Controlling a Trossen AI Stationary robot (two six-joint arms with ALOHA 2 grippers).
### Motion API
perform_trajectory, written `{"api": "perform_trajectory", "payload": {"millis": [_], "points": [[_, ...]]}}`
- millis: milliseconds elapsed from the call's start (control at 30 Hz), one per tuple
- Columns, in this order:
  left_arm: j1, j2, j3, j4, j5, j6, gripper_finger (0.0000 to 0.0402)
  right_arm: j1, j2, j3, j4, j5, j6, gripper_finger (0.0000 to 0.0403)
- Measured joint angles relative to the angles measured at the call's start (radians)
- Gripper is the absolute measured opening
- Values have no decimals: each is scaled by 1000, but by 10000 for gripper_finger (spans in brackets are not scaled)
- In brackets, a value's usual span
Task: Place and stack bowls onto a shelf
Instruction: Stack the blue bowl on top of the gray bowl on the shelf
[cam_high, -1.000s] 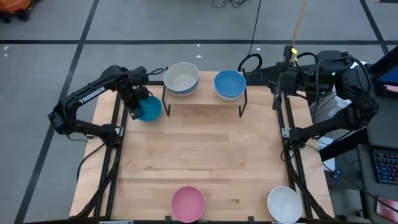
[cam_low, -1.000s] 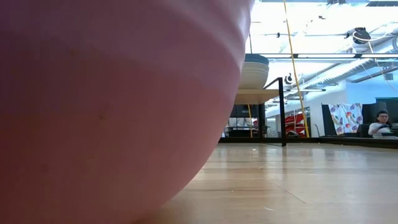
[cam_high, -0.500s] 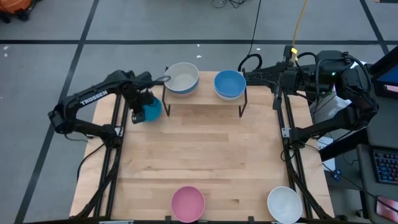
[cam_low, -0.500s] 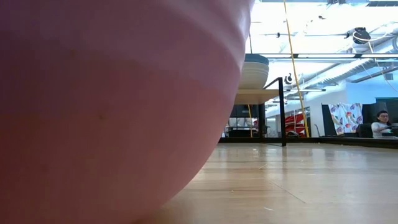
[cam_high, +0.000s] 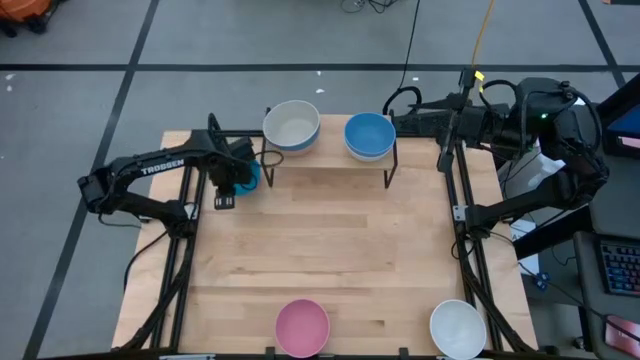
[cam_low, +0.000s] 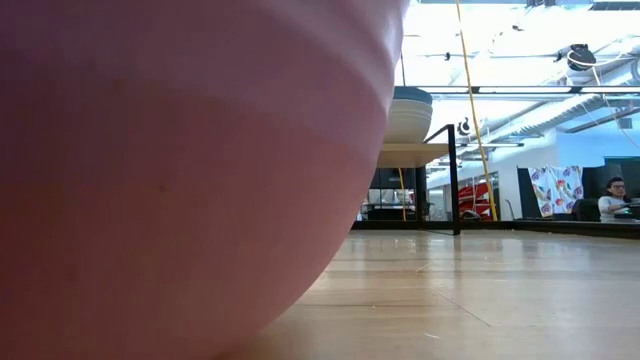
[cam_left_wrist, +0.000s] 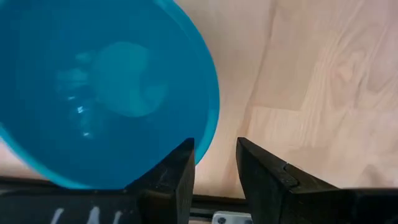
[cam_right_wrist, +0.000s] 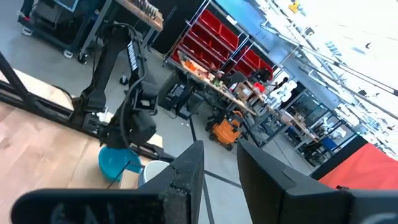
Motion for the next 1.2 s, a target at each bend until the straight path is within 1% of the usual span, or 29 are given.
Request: {"api": "perform_trajectory", "payload": {"millis": [167, 533, 700, 833, 1033, 1200], "points": [[-1, 0, -45, 64, -14, 22, 122, 0, 0, 0, -1, 0, 0, 89], [-1, 0, -60, 68, -12, 36, 122, 0, 0, 0, -2, 0, 0, 89], [-1, 0, -60, 100, 10, 29, 122, 0, 0, 0, -2, 0, 0, 89], [-1, 0, -60, 107, 47, 29, 122, 0, 0, 0, -2, 0, 0, 89], [-1, 0, -62, 109, 50, 21, 122, 0, 0, 0, -10, 0, 0, 89], [-1, 0, -103, 116, 50, 16, 122, 0, 0, 0, -9, 0, 0, 89]]}}
